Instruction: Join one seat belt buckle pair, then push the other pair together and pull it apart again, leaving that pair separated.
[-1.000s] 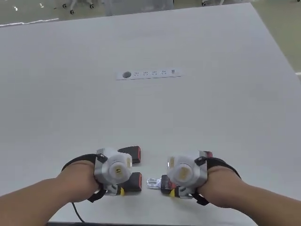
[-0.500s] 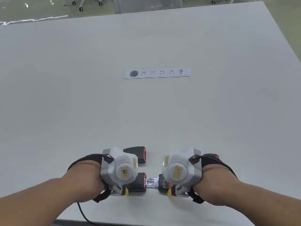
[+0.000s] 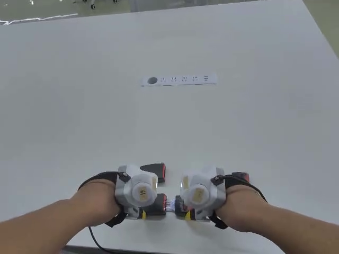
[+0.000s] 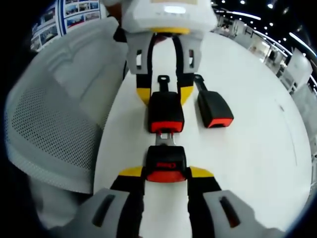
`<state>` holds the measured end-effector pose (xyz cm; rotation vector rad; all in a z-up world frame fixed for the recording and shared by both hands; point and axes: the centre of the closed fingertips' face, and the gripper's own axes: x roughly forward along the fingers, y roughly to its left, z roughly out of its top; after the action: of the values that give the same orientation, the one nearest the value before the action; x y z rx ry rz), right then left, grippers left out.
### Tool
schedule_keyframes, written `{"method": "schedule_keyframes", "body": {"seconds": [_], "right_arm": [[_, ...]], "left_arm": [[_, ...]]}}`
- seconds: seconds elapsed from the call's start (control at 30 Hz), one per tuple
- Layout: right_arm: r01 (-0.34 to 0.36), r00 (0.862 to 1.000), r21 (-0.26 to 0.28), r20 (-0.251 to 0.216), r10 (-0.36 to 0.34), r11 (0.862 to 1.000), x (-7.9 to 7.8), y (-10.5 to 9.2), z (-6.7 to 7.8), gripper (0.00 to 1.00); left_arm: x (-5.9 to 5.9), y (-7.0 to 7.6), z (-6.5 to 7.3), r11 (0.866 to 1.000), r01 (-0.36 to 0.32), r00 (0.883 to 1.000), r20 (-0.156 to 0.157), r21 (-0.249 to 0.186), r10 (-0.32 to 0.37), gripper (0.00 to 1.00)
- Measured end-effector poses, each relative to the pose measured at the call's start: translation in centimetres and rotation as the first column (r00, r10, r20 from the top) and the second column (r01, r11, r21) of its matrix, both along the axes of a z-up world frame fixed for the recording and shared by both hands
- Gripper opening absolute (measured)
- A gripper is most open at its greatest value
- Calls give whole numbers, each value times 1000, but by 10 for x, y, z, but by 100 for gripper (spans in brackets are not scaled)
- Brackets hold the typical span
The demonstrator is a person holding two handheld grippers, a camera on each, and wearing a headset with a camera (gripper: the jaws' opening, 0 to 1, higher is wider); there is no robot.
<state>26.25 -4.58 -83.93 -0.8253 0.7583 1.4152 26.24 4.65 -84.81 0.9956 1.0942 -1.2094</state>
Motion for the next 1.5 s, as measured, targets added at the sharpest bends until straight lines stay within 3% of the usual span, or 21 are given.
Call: {"method": "schedule_keyframes", "body": {"seconds": [0.33,0.73,1.17,1.5], "right_arm": [[3,1000,8,9,-3,1000,2,4,-1,32],[1,1000,12,13,-1,1000,4,7,-2,33],[8,1000,21,20,-8,1000,4,9,-1,31],[5,1000,24,24,-6,1000,4,10,0,30]], "left_arm": [[0,1,0,999,-23,1000,0,-28,23,33],[1,1,0,1000,-18,1000,-7,-20,18,34],[0,2,1,998,-7,1000,5,-67,8,32],[0,0,0,999,8,1000,2,-47,-8,32]]}}
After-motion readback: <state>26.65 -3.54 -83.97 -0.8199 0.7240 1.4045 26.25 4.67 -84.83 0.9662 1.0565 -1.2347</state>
